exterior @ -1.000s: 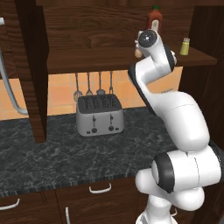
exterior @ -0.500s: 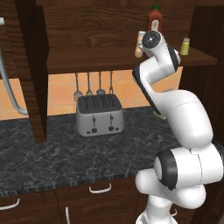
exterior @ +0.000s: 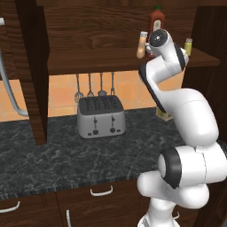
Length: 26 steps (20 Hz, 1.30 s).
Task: Put the shaker and condiment bottle from the counter next to their counterparts in the cabinet.
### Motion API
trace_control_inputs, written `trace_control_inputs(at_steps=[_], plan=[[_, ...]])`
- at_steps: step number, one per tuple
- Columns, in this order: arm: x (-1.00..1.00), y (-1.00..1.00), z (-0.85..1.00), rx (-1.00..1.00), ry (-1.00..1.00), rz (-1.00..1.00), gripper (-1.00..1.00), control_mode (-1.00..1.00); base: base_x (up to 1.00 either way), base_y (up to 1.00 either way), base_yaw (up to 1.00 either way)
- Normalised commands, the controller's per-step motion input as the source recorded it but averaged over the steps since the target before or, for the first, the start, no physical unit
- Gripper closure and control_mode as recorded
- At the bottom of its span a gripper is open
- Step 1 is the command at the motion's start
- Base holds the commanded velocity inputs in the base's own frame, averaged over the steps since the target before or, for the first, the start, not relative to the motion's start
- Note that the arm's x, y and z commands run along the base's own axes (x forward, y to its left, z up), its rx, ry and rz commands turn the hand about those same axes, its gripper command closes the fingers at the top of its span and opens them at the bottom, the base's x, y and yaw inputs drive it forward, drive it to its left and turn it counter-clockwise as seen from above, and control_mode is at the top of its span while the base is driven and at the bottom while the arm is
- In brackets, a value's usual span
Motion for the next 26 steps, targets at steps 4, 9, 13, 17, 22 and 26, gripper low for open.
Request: trace_control_inputs(at_steps=[4,9,13,17,22,26], plan=[[0.03,-0.18,0.0,-0.08,0.01,0.02,1.0,-1.0,0.0,0.0,0.0],[0.13,-0.2,0.0,-0.09,0.0,0.07,1.0,-1.0,0.0,0.0,0.0],[0.2,-0.3,0.1,-0.07,0.0,0.08,1.0,-1.0,0.0,0.0,0.0],[0.16,-0.25,0.04,-0.05,0.0,0.08,1.0,-1.0,0.0,0.0,0.0],[0.26,-0.1,0.0,-0.02,0.0,0.03,1.0,-1.0,0.0,0.0,0.0],[0.27,-0.22,0.0,-0.02,0.0,0.0,1.0,-1.0,0.0,0.0,0.0]])
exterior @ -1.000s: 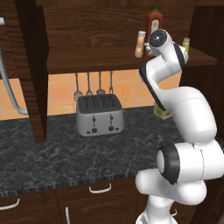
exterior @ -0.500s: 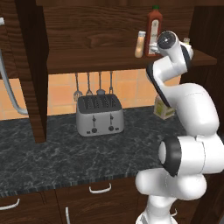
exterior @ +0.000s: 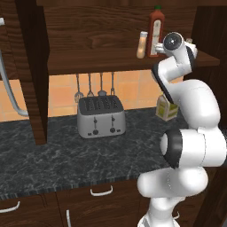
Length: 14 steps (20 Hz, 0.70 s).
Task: Put the shaker and condiment bottle from the counter next to their counterparts in the cabinet.
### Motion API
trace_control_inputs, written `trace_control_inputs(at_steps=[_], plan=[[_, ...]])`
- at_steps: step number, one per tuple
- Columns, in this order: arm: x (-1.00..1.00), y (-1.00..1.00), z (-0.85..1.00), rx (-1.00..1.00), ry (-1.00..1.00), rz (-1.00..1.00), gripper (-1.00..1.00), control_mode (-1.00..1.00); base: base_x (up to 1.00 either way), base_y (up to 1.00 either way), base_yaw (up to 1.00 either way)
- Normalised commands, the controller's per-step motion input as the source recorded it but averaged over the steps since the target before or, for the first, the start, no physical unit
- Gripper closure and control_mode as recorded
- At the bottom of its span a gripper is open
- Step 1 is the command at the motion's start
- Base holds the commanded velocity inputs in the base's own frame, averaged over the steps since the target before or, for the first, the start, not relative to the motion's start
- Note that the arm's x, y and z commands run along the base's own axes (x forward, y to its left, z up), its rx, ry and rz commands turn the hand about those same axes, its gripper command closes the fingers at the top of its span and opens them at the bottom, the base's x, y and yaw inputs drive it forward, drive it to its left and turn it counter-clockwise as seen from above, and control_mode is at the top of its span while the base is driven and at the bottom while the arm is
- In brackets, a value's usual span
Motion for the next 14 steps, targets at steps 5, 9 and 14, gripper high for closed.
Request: trace_control_inputs(at_steps=[5,9,14], plan=[[0.24,-0.29,0.0,-0.02,0.0,0.0,1.0,-1.0,0.0,0.0,0.0],[0.23,-0.34,0.0,-0.02,0.0,0.0,1.0,-1.0,0.0,0.0,0.0],[0.31,-0.31,0.0,-0.01,0.0,0.0,1.0,-1.0,0.0,0.0,0.0]])
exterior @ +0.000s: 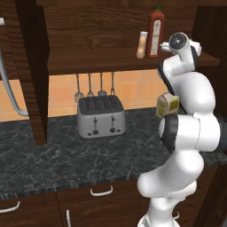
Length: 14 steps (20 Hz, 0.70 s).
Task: Put the shaker and condiment bottle from the counter next to their counterparts in the cabinet.
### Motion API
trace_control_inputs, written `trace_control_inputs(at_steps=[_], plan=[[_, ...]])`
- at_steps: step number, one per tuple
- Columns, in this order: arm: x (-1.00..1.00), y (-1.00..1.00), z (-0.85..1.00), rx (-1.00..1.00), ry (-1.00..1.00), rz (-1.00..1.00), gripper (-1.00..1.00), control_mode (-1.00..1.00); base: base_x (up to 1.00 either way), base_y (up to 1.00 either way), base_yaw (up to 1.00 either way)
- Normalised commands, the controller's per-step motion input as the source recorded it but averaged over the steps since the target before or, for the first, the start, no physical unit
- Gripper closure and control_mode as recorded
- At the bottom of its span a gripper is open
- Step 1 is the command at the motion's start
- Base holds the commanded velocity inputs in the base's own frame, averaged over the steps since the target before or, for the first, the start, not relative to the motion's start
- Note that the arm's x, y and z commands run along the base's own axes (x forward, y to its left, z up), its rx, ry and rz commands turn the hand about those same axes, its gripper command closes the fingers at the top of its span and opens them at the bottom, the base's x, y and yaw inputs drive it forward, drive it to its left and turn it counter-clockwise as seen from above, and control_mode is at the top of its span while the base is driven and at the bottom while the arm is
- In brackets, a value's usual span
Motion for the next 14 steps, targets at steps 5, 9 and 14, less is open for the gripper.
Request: trace_control_inputs(at_steps=[5,9,14], plan=[[0.48,-0.09,-0.01,0.0,0.0,0.0,1.0,-1.0,0.0,0.0,0.0],[0.52,-0.15,-0.02,0.0,0.0,0.0,1.0,-1.0,0.0,0.0,0.0],[0.44,-0.11,-0.17,0.0,0.0,0.0,1.0,-1.0,0.0,0.0,0.0]])
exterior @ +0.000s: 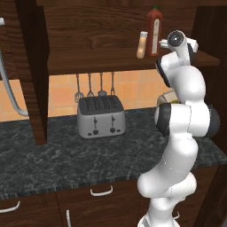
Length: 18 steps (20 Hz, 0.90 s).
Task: Put the shaker and condiment bottle from the counter next to their counterparts in the cabinet.
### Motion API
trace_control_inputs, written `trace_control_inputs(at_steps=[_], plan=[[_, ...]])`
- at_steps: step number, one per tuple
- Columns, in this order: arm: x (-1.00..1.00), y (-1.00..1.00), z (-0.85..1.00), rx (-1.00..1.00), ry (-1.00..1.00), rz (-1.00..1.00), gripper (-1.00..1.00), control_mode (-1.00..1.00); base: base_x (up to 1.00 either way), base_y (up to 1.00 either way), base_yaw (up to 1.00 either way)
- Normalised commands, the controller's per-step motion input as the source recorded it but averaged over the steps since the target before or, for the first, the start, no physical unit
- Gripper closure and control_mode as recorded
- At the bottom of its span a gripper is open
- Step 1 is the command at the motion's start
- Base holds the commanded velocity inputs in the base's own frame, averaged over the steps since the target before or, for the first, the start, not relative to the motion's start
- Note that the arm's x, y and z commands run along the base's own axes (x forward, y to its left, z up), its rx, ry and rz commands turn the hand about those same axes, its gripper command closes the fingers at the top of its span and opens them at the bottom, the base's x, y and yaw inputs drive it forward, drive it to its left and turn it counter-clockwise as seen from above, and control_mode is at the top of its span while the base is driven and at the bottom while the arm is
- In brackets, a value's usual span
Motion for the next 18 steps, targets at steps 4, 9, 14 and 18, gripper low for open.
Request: trace_control_inputs(at_steps=[4,9,14,18], plan=[[0.33,-0.07,-0.23,0.0,0.0,0.0,1.0,-1.0,0.0,0.0,0.0],[0.16,0.0,-0.27,0.0,0.0,0.0,-1.0,-1.0,0.0,0.0,0.0],[-0.1,0.0,-0.09,0.0,0.0,0.0,-1.0,-1.0,0.0,0.0,0.0],[-0.37,0.11,0.0,0.0,0.0,0.0,-1.0,-1.0,0.0,0.0,0.0]])
